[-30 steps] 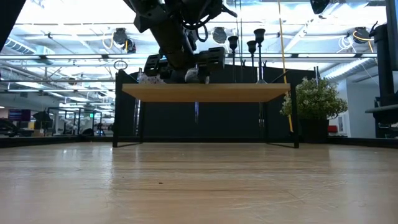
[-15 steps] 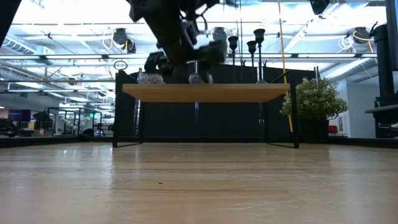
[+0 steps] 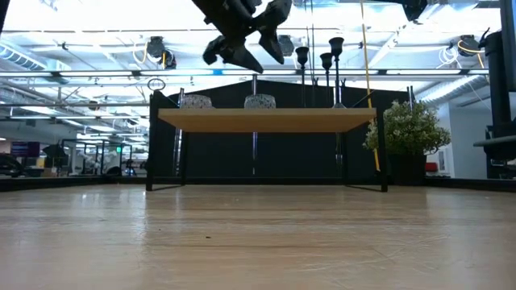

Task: Pick & Place candle stick holders
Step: Put the blue patterned scented candle on the shelf

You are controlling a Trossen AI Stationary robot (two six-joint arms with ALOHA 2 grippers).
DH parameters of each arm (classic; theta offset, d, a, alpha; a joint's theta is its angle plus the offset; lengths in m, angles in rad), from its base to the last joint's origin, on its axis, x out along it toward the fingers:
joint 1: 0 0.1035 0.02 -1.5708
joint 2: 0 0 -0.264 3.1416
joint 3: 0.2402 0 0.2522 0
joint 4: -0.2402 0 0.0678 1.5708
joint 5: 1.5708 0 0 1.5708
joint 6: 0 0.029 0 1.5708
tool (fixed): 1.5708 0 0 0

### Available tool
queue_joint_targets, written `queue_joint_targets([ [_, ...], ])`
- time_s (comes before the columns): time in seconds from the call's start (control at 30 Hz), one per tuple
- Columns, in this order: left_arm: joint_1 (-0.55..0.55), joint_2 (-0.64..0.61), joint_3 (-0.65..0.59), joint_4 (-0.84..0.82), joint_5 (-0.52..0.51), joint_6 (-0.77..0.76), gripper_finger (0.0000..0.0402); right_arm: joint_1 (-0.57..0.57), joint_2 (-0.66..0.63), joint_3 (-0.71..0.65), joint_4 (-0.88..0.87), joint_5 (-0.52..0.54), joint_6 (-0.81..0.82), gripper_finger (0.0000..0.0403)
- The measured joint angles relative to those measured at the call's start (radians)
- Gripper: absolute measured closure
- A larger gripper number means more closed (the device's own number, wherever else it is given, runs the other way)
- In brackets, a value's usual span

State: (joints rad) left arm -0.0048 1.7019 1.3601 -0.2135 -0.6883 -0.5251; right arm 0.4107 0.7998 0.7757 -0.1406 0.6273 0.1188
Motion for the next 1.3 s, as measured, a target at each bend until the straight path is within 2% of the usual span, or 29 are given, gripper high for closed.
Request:
queue_joint_targets([
  [0.2,0.075,-0.002,0.051,-0.024,0.21,0.035,0.0155,0.0,0.0,0.0,0.001,0.0,0.011,0.0403],
  [0.5,0.142,-0.001,0.153,-0.285,0.325,0.003,0.006,0.0,0.0,0.0,0.001,0.0,0.01,0.0403],
  [0.67,0.181,-0.001,0.172,-0.323,0.394,0.0,0.0027,0.0,0.0,0.0,0.001,0.0,0.015,0.0403],
  [0.87,0.221,0.001,0.172,-0.351,0.459,0.0,0.0019,0.0,0.0,0.0,0.001,0.0,0.026,0.0403],
  [1.3,0.281,0.008,0.172,-0.368,0.507,-0.004,0.0018,0.0,0.0,0.0,0.001,0.0,0.026,0.0403],
])
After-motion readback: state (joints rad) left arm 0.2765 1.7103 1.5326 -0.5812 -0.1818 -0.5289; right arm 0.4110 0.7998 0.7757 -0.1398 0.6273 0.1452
